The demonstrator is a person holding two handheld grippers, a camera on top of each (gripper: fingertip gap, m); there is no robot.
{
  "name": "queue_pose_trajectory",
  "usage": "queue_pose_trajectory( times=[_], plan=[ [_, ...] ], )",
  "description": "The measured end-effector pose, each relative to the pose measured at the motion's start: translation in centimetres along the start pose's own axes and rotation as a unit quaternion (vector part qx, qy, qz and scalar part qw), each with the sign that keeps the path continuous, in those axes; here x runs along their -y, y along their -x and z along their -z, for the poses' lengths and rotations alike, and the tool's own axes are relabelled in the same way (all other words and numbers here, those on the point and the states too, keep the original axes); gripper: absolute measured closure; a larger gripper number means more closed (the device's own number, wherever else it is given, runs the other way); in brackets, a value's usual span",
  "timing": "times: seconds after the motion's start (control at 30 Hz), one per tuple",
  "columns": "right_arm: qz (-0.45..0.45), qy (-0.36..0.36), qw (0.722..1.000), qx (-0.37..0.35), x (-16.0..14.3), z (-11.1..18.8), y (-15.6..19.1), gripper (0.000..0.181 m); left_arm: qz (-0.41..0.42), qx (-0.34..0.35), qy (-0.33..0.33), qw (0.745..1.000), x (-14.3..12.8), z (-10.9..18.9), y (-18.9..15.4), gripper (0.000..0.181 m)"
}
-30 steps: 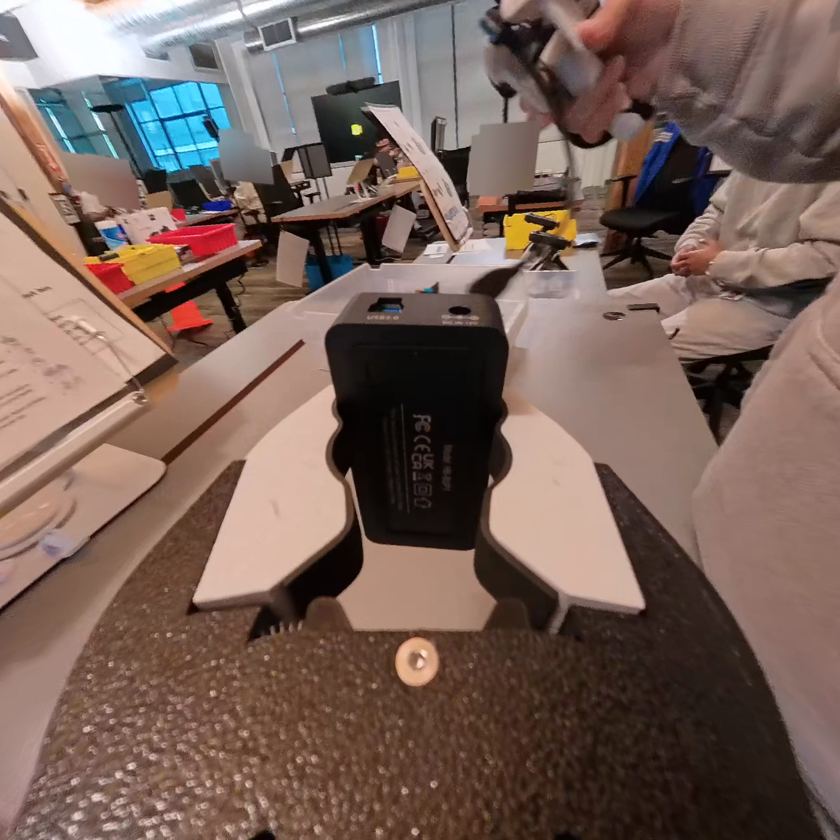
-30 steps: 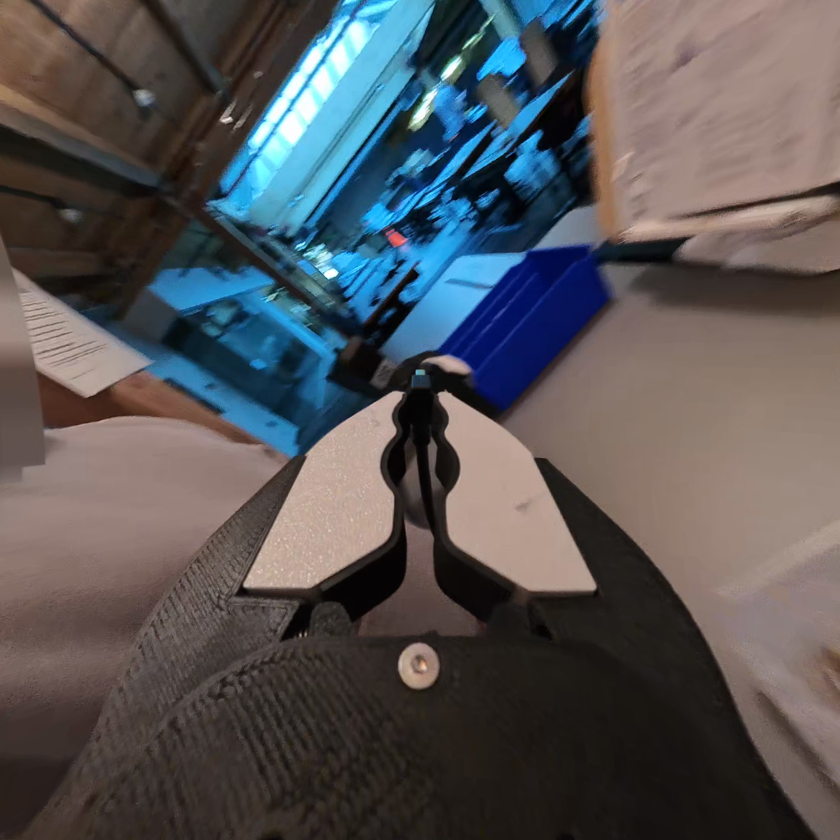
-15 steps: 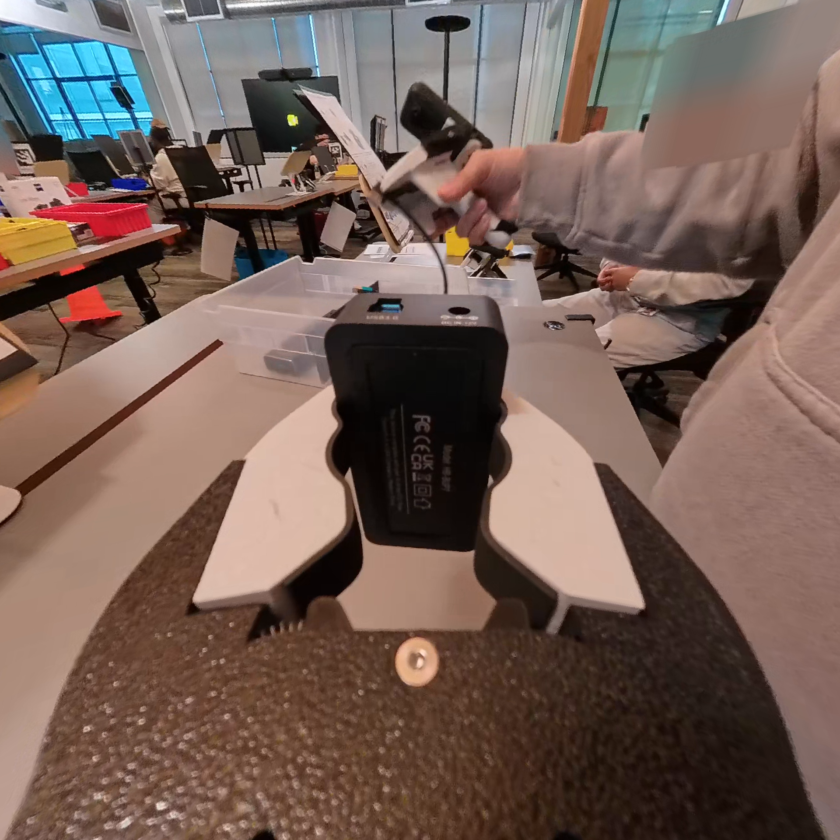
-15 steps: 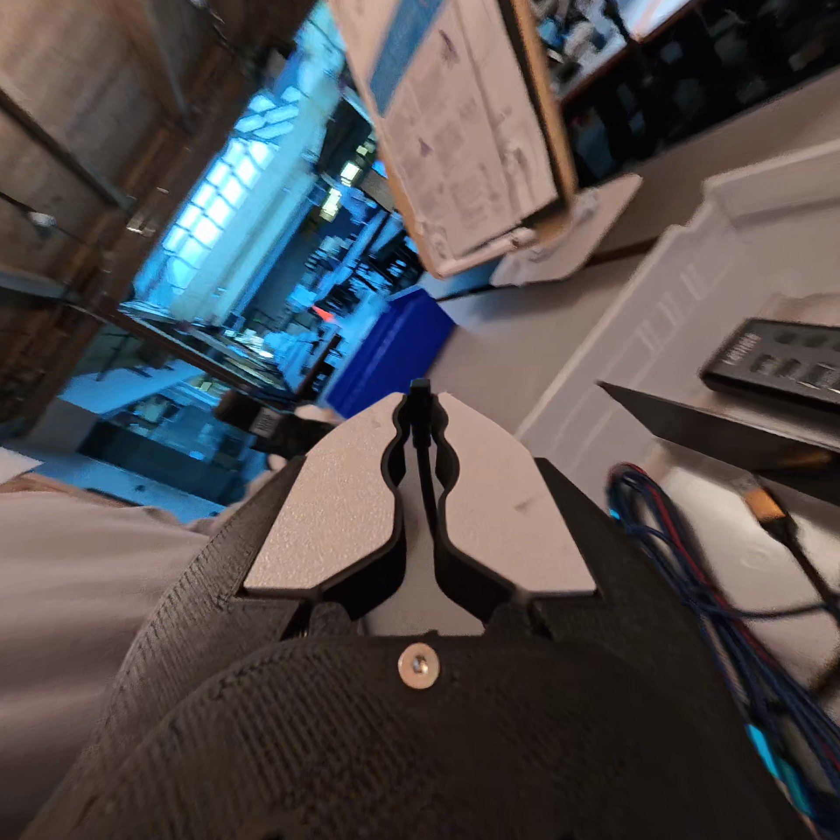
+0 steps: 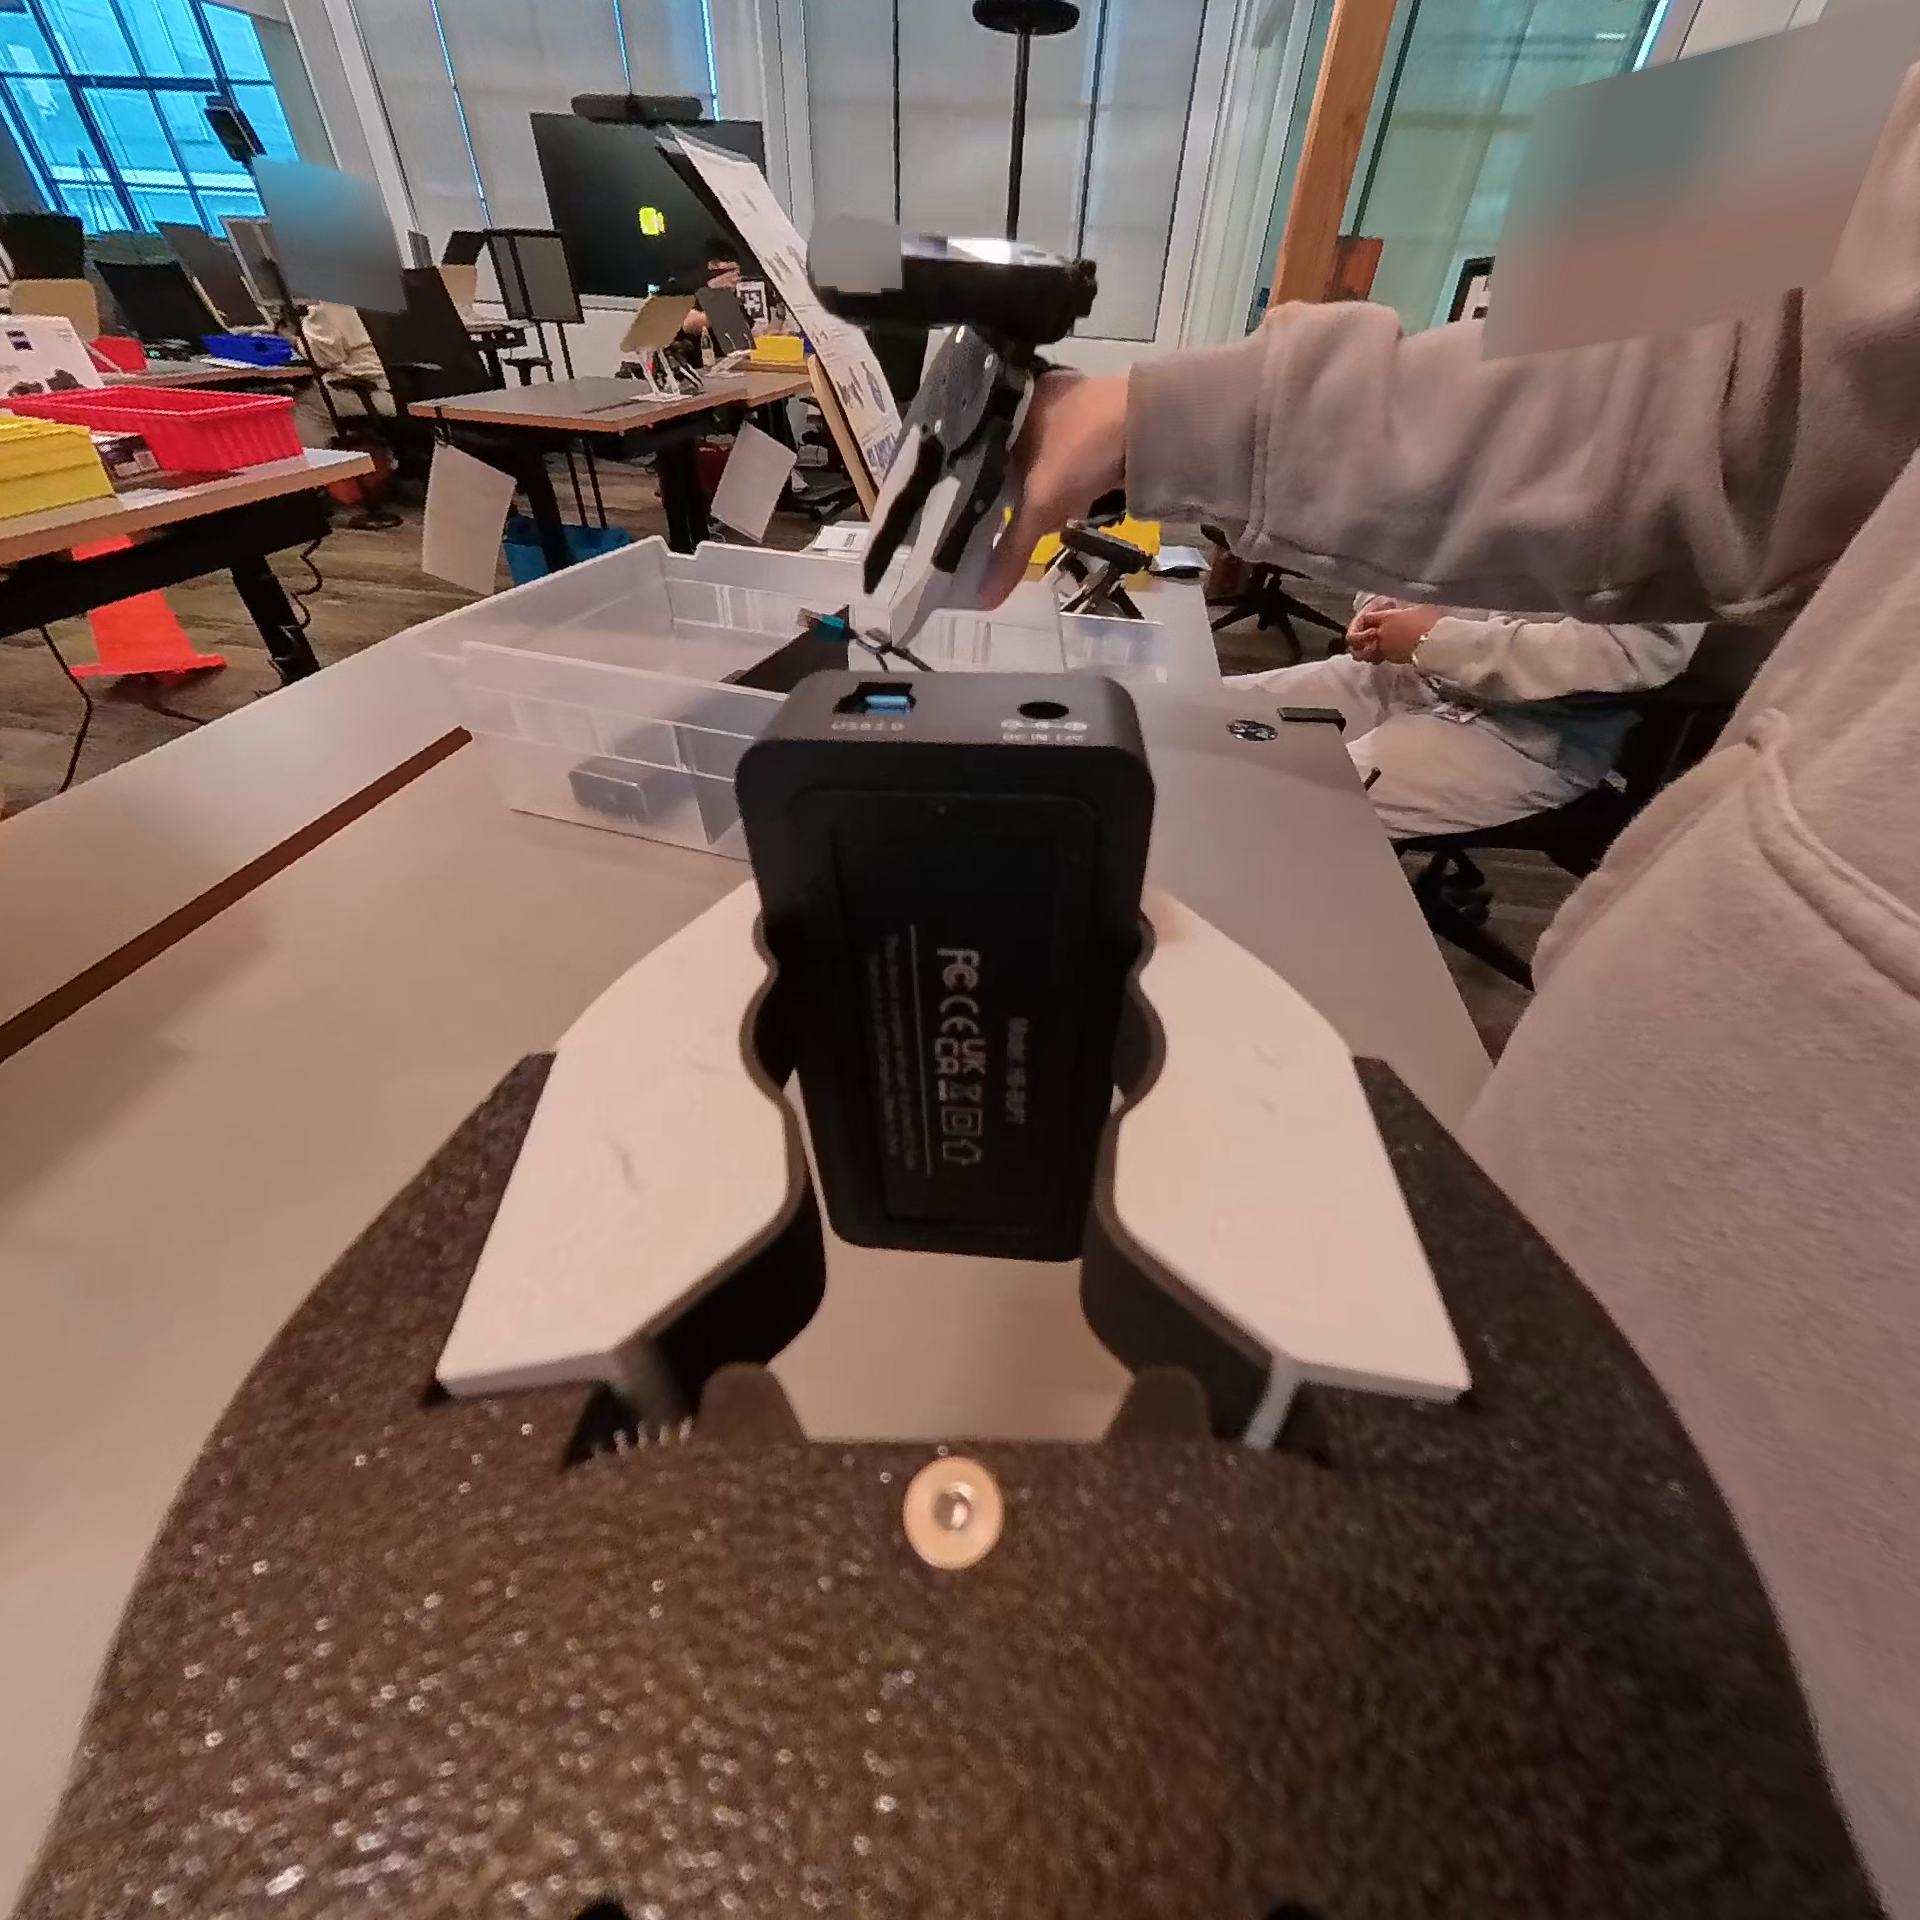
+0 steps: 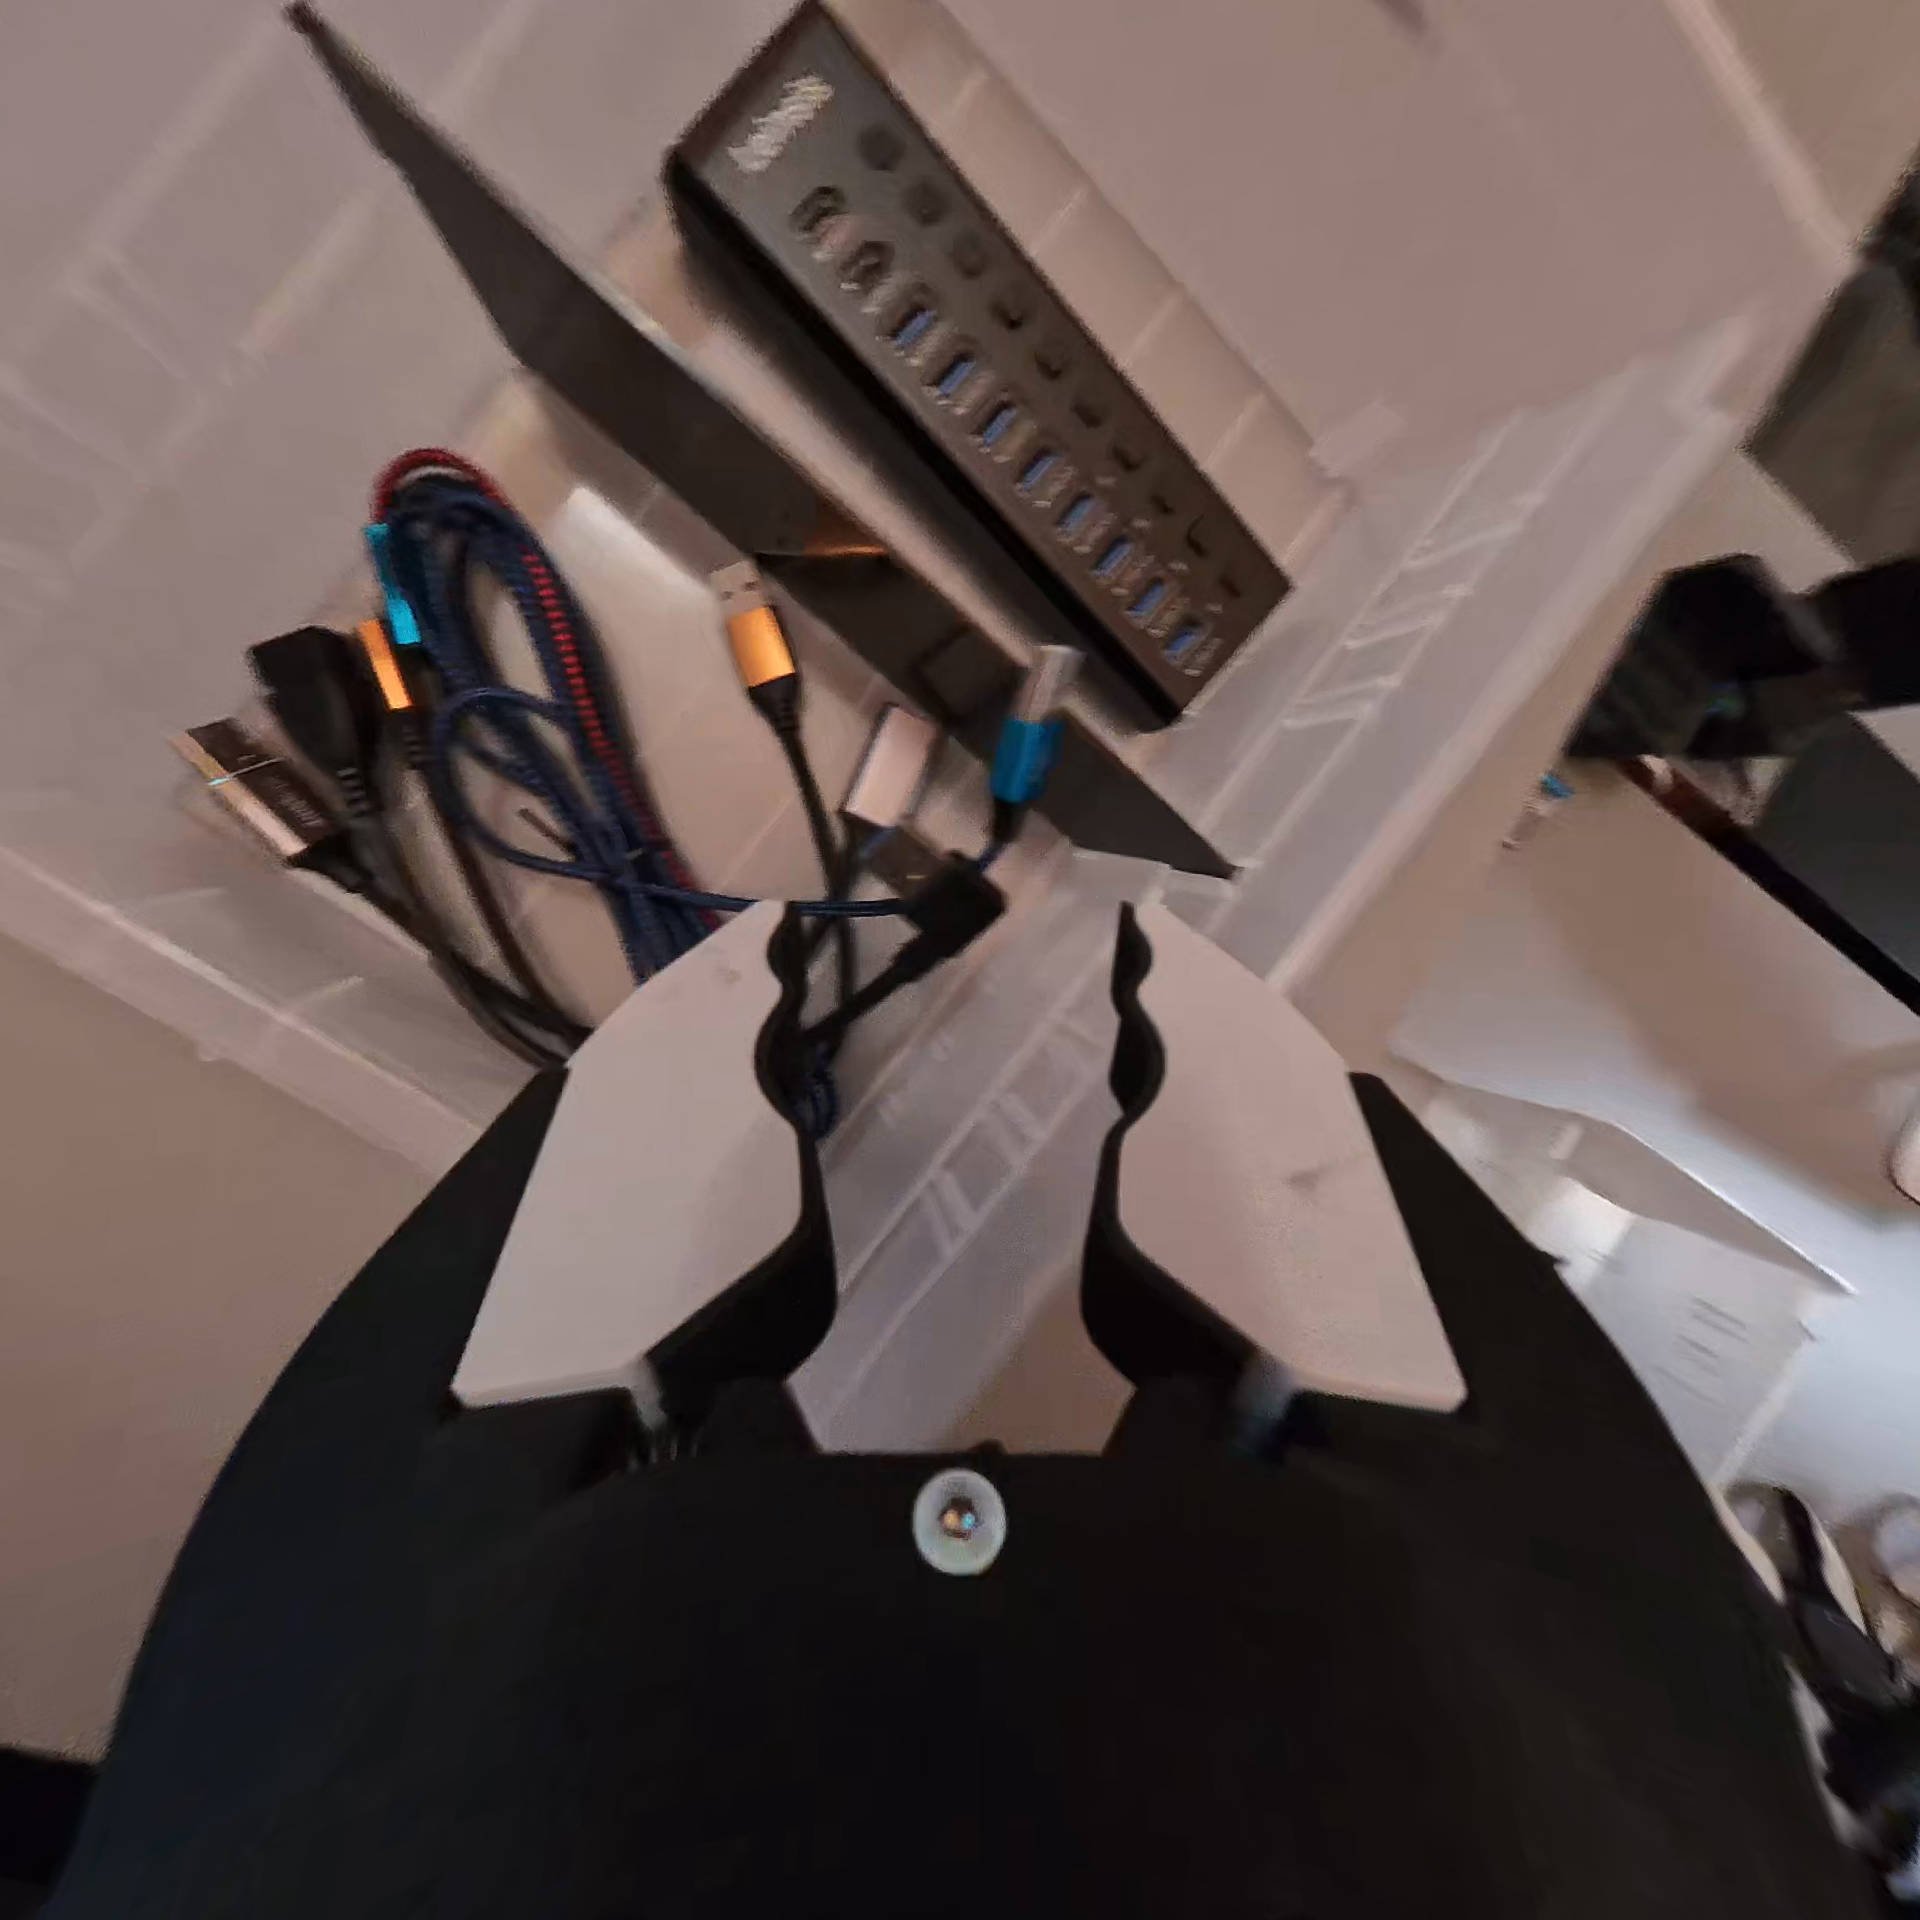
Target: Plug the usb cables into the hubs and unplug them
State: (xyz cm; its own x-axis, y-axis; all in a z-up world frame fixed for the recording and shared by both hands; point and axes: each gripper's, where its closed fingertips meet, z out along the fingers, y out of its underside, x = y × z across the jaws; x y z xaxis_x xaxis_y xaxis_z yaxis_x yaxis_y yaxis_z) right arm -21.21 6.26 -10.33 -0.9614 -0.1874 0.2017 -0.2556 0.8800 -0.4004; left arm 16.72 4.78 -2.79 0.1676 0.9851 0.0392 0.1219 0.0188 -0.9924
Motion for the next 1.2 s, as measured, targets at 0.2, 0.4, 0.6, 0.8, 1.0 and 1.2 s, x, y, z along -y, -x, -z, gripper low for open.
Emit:
queue_pose_trajectory(
  times=[0.2,0.4,0.6,0.8,1.0,1.2],
  plan=[
    [-0.041,-0.160,0.979,0.118,5.4,5.5,4.6,0.103,0.009,0.000,-0.007,1.000,0.1,-0.1,-0.2,0.123],
    [0.086,-0.349,0.861,0.359,12.0,13.1,24.7,0.094,0.020,-0.019,-0.021,0.999,0.3,-1.2,-0.7,0.123],
    [0.188,-0.356,0.839,0.366,14.0,12.8,34.1,0.107,0.008,-0.044,-0.026,0.999,0.8,-2.4,-1.9,0.123],
    [0.250,-0.359,0.822,0.363,14.2,13.2,35.6,0.118,-0.008,-0.061,-0.028,0.998,1.2,-2.7,-2.9,0.123],
    [0.282,-0.337,0.815,0.377,13.6,13.3,36.0,0.123,-0.012,-0.063,-0.038,0.997,1.2,-2.9,-3.2,0.123],
    [0.299,-0.323,0.837,0.324,14.8,14.5,33.3,0.123,-0.007,0.000,-0.048,0.999,1.5,-2.7,-1.5,0.109]
  ],
)
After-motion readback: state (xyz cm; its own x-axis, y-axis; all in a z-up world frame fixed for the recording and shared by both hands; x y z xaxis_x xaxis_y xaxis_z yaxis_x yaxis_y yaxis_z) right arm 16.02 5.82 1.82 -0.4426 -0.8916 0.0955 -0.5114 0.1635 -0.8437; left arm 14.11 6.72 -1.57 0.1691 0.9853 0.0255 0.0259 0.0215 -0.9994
